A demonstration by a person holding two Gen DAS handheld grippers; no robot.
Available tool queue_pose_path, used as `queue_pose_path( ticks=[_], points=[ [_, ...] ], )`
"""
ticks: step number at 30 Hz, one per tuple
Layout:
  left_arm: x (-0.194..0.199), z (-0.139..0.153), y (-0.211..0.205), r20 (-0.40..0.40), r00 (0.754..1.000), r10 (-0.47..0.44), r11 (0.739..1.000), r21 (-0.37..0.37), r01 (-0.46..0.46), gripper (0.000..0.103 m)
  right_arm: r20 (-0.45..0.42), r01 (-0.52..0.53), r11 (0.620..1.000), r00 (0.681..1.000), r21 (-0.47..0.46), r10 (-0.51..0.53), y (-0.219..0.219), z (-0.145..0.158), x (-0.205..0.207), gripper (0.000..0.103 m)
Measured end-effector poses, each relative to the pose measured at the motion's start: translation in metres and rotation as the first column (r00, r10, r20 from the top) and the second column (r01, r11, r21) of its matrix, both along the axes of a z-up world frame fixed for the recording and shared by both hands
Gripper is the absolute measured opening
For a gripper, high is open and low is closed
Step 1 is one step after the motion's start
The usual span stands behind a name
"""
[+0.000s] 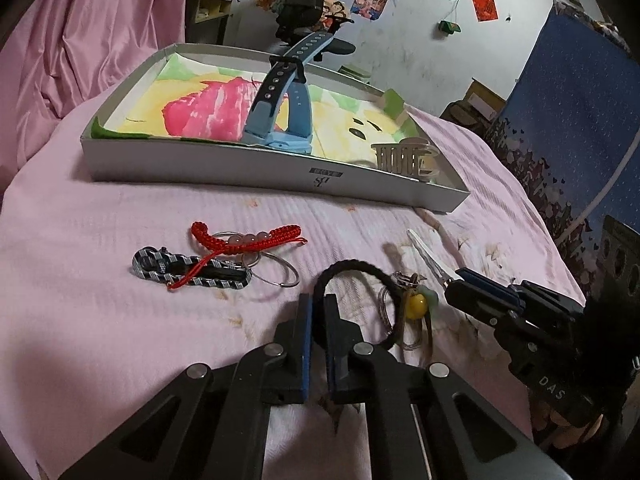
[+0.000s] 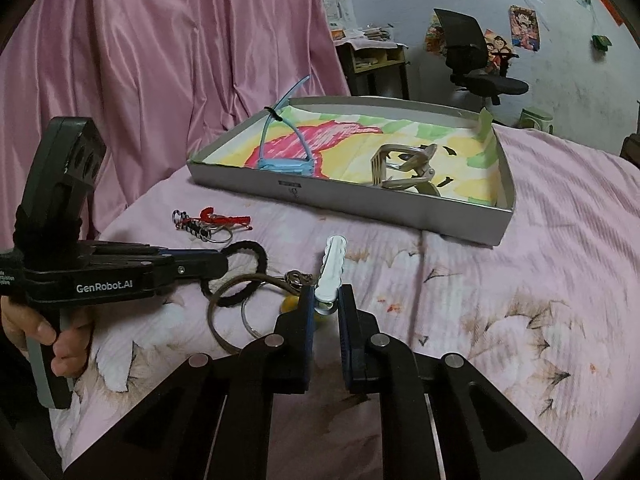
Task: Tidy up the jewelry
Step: 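Grasp the black hair tie with the left tool while the right tool reaches the white clip, then carry the hair tie and white clip into the tray and open both tools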
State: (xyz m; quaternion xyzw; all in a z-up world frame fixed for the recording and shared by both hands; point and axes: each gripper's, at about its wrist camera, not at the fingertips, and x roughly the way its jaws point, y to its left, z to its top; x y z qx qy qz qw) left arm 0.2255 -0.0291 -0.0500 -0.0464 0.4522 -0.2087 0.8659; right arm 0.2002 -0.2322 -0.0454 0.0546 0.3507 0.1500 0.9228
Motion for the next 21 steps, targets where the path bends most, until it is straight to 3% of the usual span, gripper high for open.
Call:
queue_pose_path(
  ticks=[12, 21],
  points=[
    [-0.018, 0.034, 0.006, 0.125, 0.992, 0.011, 0.999, -0.046, -0.006, 0.006, 0.094, 0.030, 0.999, 0.995, 0.036, -0.033, -0.009, 0.010, -0.006, 0.011],
    [-0.006, 0.069, 0.021, 0.292, 0.946, 0.138, 0.988, -0.105, -0.112, 0.005, 0.181, 0.029, 0.999, 0.983, 0.019, -0.032, -0.001, 0.026, 0.010, 0.011]
  ],
)
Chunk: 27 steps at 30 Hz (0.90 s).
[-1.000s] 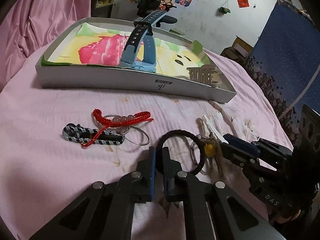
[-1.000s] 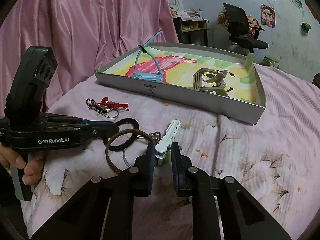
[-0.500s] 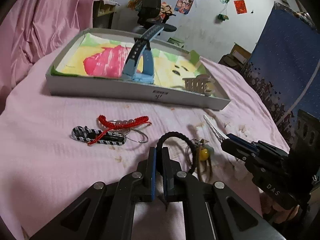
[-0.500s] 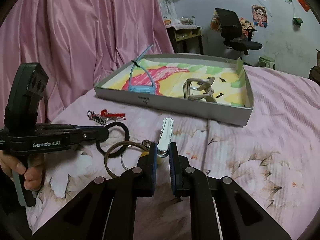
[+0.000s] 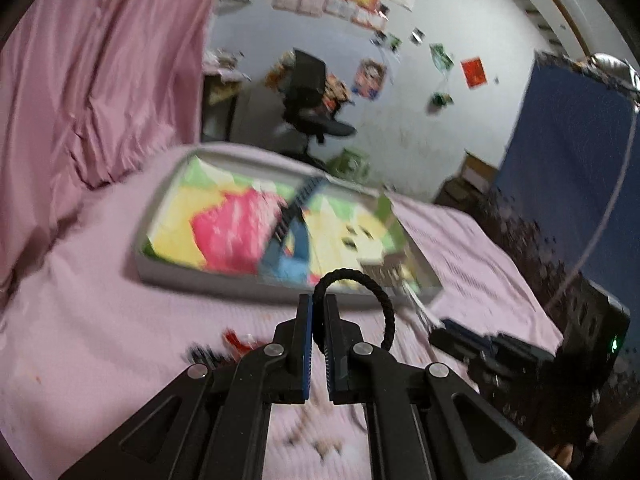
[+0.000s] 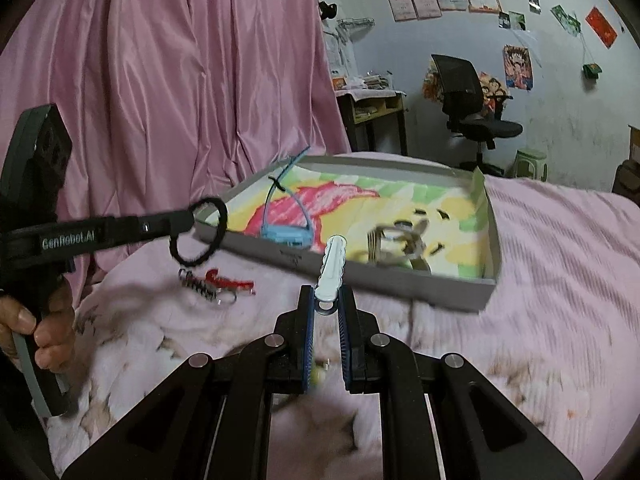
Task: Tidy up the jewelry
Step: 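Carry the hair tie and white clip into the tray and open both tools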
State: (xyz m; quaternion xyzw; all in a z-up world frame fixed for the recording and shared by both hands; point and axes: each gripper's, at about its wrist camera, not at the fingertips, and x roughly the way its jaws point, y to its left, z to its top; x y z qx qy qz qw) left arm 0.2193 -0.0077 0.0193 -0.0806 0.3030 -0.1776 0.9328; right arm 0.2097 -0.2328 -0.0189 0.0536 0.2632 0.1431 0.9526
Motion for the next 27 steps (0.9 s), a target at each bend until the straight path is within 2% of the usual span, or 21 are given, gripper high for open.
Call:
queue_pose_path(
  ticks=[3, 5, 7, 12, 18, 27],
  points=[
    [0.016, 0.009, 0.004, 0.033, 0.997, 0.066, 0.998, 0.004, -0.066, 0.005, 0.021, 0.003, 1.000, 1.000, -0.004, -0.003, 0.004, 0.008, 0.019, 0.011],
    [0.029, 0.012, 0.009, 0.029, 0.994, 0.106, 0.994, -0.011, -0.106, 0.006, 0.033, 0.007, 1.000, 0.999, -0.007, -0.007, 0.005, 0.012, 0.029, 0.011],
    [0.041, 0.011, 0.012, 0.025, 0.990, 0.140, 0.990, 0.005, -0.140, 0.005, 0.035, 0.013, 1.000, 0.999, -0.004, -0.012, 0.007, 0.015, 0.042, 0.011],
    [0.073, -0.001, 0.021, -0.033, 0.977, 0.211, 0.977, 0.038, -0.209, 0.006, -0.014, 0.012, 0.999, 1.000, -0.046, -0.012, 0.018, 0.008, 0.069, 0.011],
    [0.092, -0.011, 0.018, -0.062, 0.969, 0.239, 0.968, 0.101, -0.232, 0.006, -0.092, 0.028, 0.998, 0.995, -0.056, -0.033, 0.020, -0.002, 0.085, 0.011],
    [0.102, -0.025, 0.013, -0.140, 0.962, 0.236, 0.963, 0.166, -0.213, 0.006, -0.130, 0.037, 0.997, 0.990, -0.063, -0.045, 0.019, -0.008, 0.086, 0.011]
  ],
)
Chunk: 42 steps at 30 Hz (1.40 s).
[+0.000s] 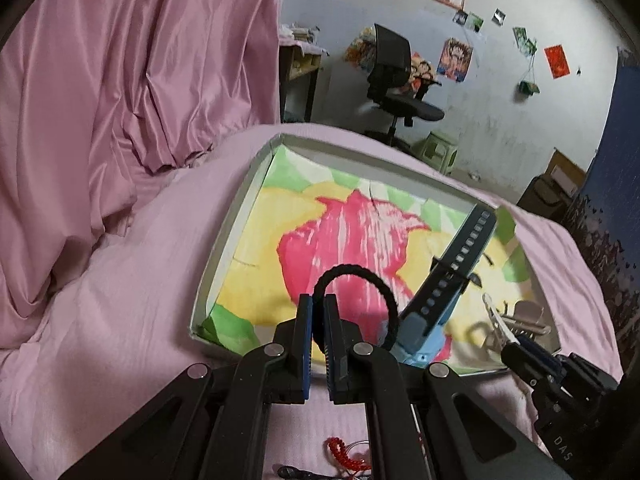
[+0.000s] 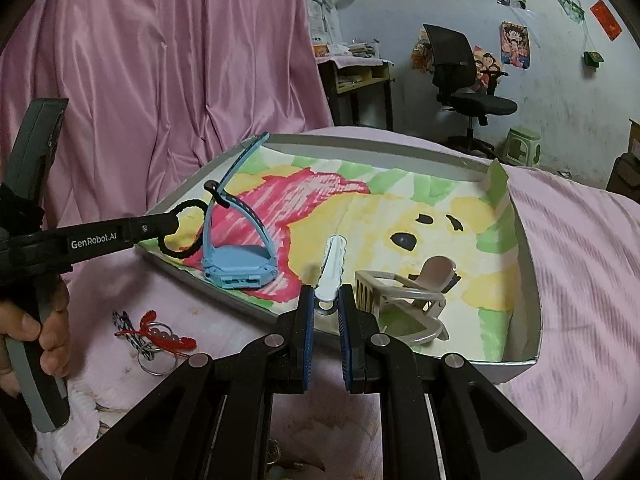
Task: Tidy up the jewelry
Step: 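Carry the hair tie and white clip into the tray and open both tools, then withdraw both open tools from the tray toward the remaining items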
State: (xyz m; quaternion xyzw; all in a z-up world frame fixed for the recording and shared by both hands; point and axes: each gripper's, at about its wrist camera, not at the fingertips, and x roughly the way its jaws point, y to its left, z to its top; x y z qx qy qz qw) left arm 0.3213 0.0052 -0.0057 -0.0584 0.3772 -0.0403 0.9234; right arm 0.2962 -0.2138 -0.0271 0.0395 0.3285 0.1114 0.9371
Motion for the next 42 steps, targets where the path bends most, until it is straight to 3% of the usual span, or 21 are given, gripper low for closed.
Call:
queue_pose_path(
  ticks=[10, 15, 17, 21, 26, 32, 37, 42],
  points=[
    [0.004, -0.005, -0.004, -0.038, 0.999, -0.021, 1.000, 0.016, 0.022, 0.006, -0.011, 0.010, 1.000, 1.000, 0.010, -0.010, -0.004, 0.000, 0.003, 0.011],
    [0.003, -0.007, -0.005, -0.036, 0.999, -0.033, 0.999, 0.014, 0.034, 0.009, -0.003, 0.016, 1.000, 1.000, 0.012, -0.016, -0.004, 0.000, 0.002, 0.022],
    [0.000, -0.006, -0.005, -0.025, 0.999, -0.046, 0.999, 0.006, 0.046, 0.015, 0.006, 0.018, 1.000, 1.000, 0.011, -0.018, -0.005, 0.001, -0.001, 0.025],
    [-0.010, 0.000, -0.006, 0.023, 0.998, -0.066, 0.998, -0.003, 0.066, 0.050, 0.046, 0.031, 1.000, 0.998, 0.005, -0.031, -0.006, 0.006, -0.009, 0.028],
    [-0.025, 0.007, -0.007, 0.067, 0.996, -0.067, 0.998, 0.015, 0.066, 0.057, 0.117, 0.052, 0.999, 0.992, 0.001, -0.052, -0.006, 0.017, -0.024, 0.042],
    [-0.052, 0.019, 0.002, 0.168, 0.985, -0.043, 0.999, -0.012, 0.045, 0.079, 0.213, 0.073, 0.997, 0.974, 0.012, -0.074, -0.010, 0.032, -0.045, 0.059],
    [-0.085, 0.027, 0.005, 0.268, 0.963, -0.026, 1.000, -0.001, 0.027, 0.097, 0.286, 0.081, 0.996, 0.954, 0.040, -0.089, -0.015, 0.043, -0.067, 0.078],
    [-0.113, 0.036, 0.005, 0.348, 0.937, -0.032, 0.999, 0.020, 0.026, 0.103, 0.349, 0.084, 0.996, 0.933, 0.041, -0.093, -0.016, 0.050, -0.092, 0.095]
  ],
)
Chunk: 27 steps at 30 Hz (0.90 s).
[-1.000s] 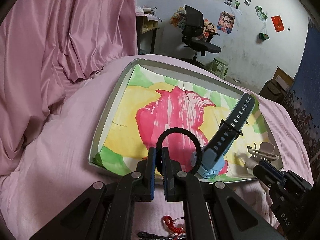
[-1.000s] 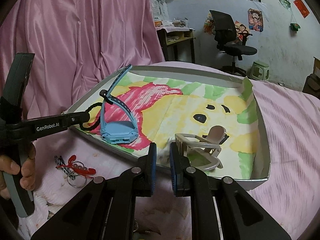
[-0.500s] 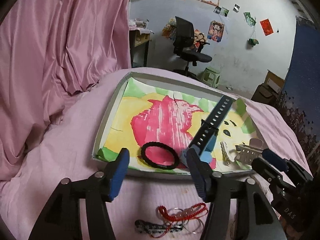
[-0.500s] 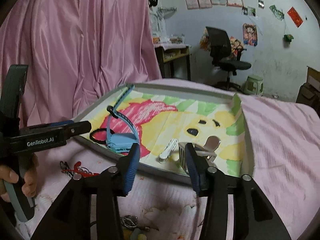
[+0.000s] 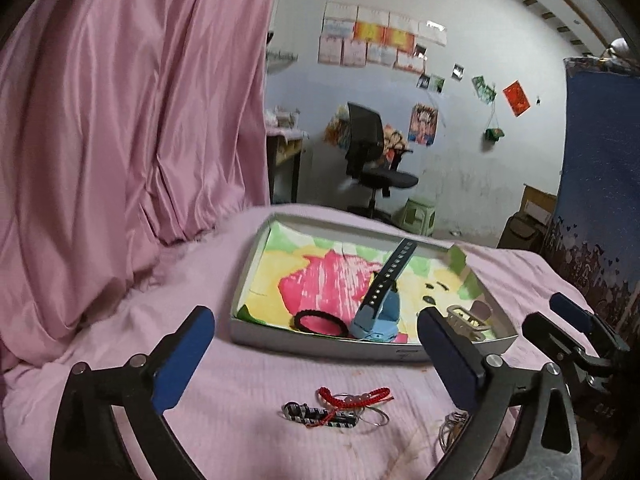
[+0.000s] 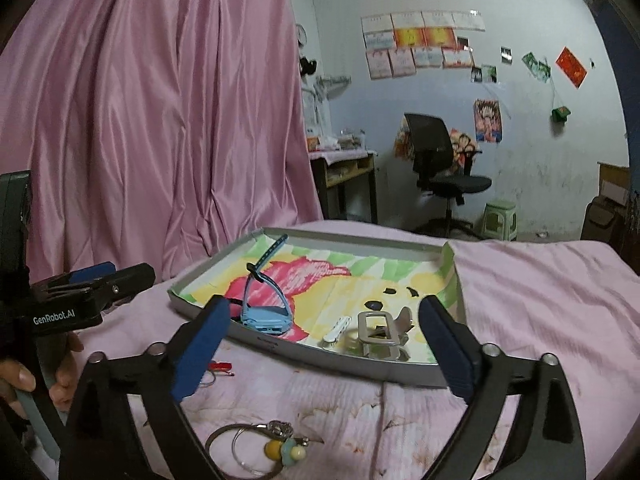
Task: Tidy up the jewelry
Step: 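Withdraw both open tools from the tray toward the remaining items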
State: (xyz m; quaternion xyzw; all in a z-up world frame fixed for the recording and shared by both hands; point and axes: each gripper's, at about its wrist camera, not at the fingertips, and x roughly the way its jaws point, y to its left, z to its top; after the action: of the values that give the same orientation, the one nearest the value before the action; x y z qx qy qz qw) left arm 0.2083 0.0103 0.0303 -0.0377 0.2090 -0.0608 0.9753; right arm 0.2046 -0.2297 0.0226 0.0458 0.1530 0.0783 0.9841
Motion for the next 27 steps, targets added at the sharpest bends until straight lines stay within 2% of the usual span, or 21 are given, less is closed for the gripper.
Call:
queue_pose_path(
  ticks=[4, 12, 21, 27],
  points=[
    [-0.015, 0.003, 0.000, 0.024, 1.000, -0.015, 1.000, -0.004, 0.015, 0.103, 0.019, 0.001, 1.000, 1.000, -0.011, -0.001, -0.003, 0.000, -0.016, 0.101],
    [-0.039, -0.004, 0.004, 0.016, 0.999, -0.052, 0.998, 0.028, 0.051, 0.103, 0.002, 0.003, 1.000, 1.000, -0.028, -0.002, -0.010, -0.003, -0.036, 0.101],
    [-0.062, -0.019, 0.004, -0.074, 0.996, -0.056, 0.996, 0.070, 0.061, 0.103, -0.075, -0.001, 0.999, 0.997, -0.033, -0.001, -0.022, -0.014, -0.052, 0.101],
    [-0.059, -0.027, 0.005, -0.147, 0.989, -0.030, 0.992, 0.116, 0.048, 0.103, -0.151, -0.016, 0.999, 0.988, -0.036, 0.011, -0.025, -0.025, -0.048, 0.101]
  ],
)
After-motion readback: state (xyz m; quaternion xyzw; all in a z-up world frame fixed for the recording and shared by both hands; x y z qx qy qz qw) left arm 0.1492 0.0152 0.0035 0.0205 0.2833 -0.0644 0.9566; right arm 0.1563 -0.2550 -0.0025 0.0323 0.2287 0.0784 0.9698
